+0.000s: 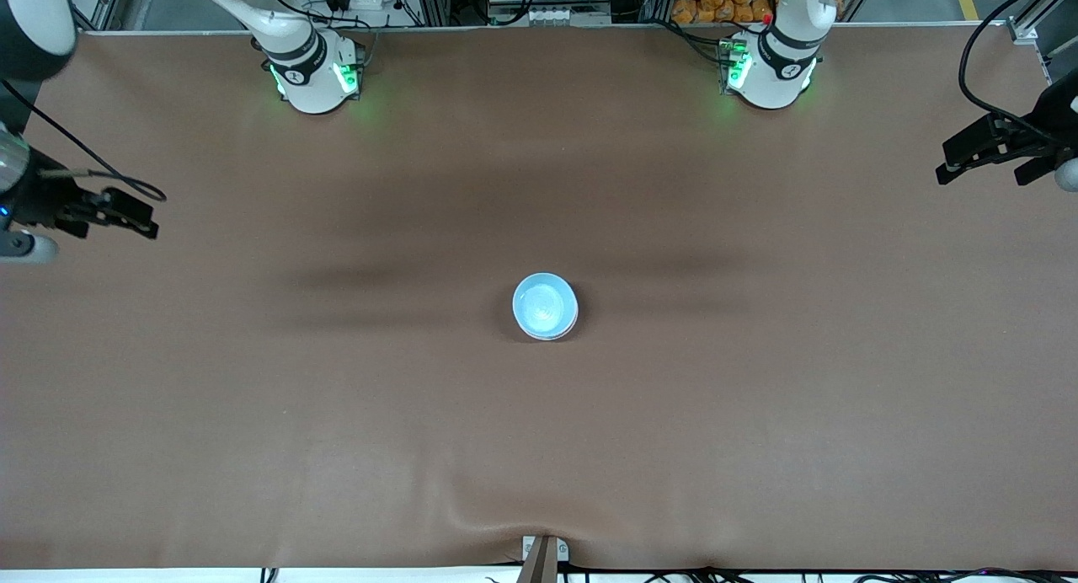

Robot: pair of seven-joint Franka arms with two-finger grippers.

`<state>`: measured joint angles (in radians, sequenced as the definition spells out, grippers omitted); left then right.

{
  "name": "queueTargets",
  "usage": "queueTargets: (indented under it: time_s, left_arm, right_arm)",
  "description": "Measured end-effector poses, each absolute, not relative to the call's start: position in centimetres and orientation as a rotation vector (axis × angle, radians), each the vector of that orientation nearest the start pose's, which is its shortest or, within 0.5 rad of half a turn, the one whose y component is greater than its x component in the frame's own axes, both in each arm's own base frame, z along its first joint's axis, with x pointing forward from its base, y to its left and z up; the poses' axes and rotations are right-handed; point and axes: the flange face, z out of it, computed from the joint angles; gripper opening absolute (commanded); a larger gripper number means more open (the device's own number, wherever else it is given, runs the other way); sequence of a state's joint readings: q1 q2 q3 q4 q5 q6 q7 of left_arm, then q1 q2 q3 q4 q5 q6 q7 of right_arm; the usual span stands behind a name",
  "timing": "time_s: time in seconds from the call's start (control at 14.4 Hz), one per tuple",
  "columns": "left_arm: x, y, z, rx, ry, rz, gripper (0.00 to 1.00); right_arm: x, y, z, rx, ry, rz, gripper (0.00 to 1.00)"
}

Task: Stack pink and blue bowls on white bowl

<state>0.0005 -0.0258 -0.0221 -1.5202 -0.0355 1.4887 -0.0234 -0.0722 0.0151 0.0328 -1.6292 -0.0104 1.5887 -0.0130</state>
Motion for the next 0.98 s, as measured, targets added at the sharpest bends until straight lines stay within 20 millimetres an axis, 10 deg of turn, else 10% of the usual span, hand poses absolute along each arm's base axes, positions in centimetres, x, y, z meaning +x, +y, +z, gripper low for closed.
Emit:
queueTargets:
  time_s: [0.98]
  left_arm:
    - [53.8, -1.9, 65.5, -3.176, 0.011, 0.01, 1.0]
  right_arm:
    - [54.9, -2.0, 62.7, -3.151, 0.031, 0.101, 1.0]
